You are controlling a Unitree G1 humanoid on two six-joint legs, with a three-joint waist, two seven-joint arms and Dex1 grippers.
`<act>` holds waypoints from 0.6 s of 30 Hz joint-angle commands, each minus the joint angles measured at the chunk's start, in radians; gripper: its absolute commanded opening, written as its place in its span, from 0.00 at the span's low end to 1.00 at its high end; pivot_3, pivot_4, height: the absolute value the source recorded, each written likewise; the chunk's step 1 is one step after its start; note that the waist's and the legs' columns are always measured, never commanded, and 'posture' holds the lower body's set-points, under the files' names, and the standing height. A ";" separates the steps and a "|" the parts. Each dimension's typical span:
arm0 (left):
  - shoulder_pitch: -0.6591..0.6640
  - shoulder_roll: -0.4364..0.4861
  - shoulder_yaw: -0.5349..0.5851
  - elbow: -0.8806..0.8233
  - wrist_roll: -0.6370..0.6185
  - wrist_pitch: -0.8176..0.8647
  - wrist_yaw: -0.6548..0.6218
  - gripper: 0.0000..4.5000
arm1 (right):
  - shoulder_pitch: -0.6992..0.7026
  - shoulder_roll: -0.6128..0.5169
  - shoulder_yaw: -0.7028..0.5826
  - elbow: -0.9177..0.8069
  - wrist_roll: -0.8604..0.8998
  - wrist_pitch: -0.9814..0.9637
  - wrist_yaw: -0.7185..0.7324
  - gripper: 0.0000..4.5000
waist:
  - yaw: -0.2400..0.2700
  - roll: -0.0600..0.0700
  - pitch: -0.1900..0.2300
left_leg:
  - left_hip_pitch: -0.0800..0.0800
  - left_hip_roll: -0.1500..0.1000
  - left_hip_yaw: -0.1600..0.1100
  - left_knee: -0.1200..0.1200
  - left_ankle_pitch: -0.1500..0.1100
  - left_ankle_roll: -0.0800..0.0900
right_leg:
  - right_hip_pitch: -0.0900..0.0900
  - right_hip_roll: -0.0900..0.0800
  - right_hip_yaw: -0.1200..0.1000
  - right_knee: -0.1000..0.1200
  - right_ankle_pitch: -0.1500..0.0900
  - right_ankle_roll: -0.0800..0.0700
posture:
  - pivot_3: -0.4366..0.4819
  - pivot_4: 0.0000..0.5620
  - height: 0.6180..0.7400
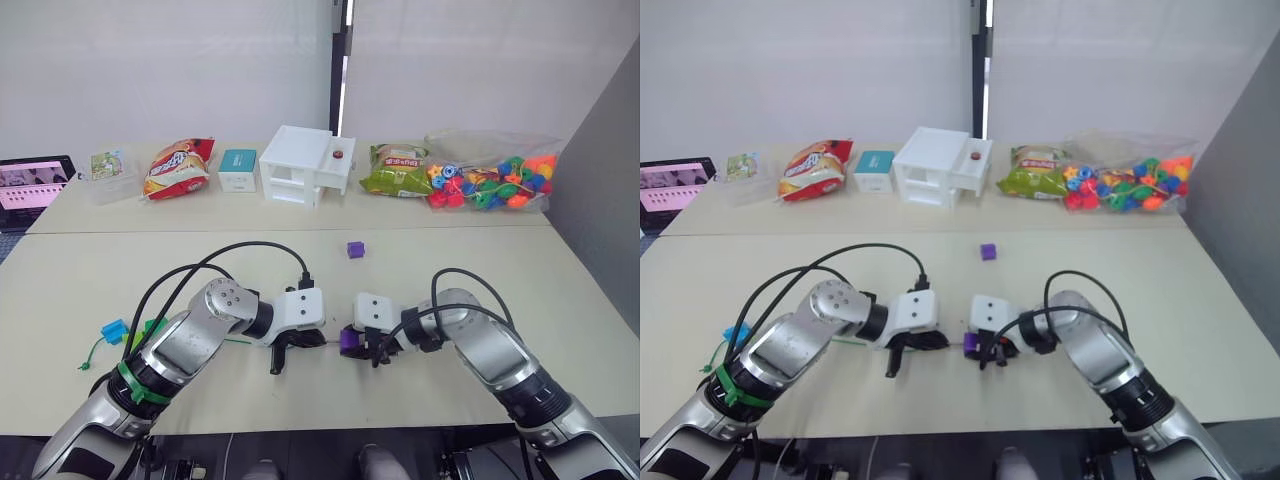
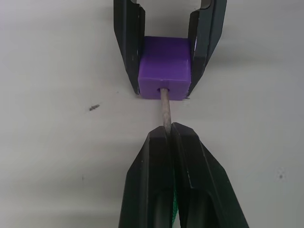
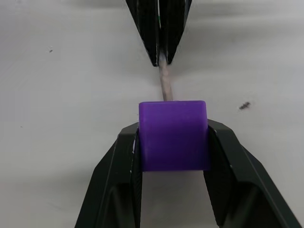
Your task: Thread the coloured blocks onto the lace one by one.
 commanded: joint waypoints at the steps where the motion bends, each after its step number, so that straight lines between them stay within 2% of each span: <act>1: -0.031 -0.011 0.010 -0.068 -0.025 -0.011 -0.013 0.00 | 0.008 0.000 0.023 -0.012 -0.006 0.020 -0.008 0.26 | 0.002 0.000 0.000 | 0.000 0.000 0.000 0.000 0.000 0.000 | 0.000 0.000 0.000 0.000 0.000 0.000 | 0.48 0.27 1.00; 5: -0.036 -0.029 0.006 -0.070 -0.027 -0.002 -0.006 0.00 | 0.010 -0.001 0.026 -0.020 -0.005 0.028 -0.009 0.26 | 0.002 0.000 0.000 | 0.000 0.000 0.000 0.000 0.000 0.000 | 0.000 0.000 0.000 0.000 0.000 0.000 | 0.48 0.27 1.00; 15: -0.019 -0.195 0.019 0.037 -0.059 -0.050 0.053 0.00 | 0.006 0.006 0.026 -0.033 -0.003 0.048 -0.020 0.26 | 0.004 0.000 0.000 | 0.000 -0.001 0.000 0.001 0.000 0.000 | 0.000 -0.001 0.000 0.000 0.000 0.000 | 0.48 0.27 1.00; 18: 0.006 -0.205 0.042 0.055 -0.068 -0.068 0.049 0.00 | 0.008 0.008 0.023 -0.039 -0.001 0.056 -0.024 0.26 | 0.004 0.000 0.000 | 0.000 -0.001 0.000 0.001 0.000 0.000 | 0.001 -0.001 0.000 0.000 0.000 0.000 | 0.48 0.27 1.00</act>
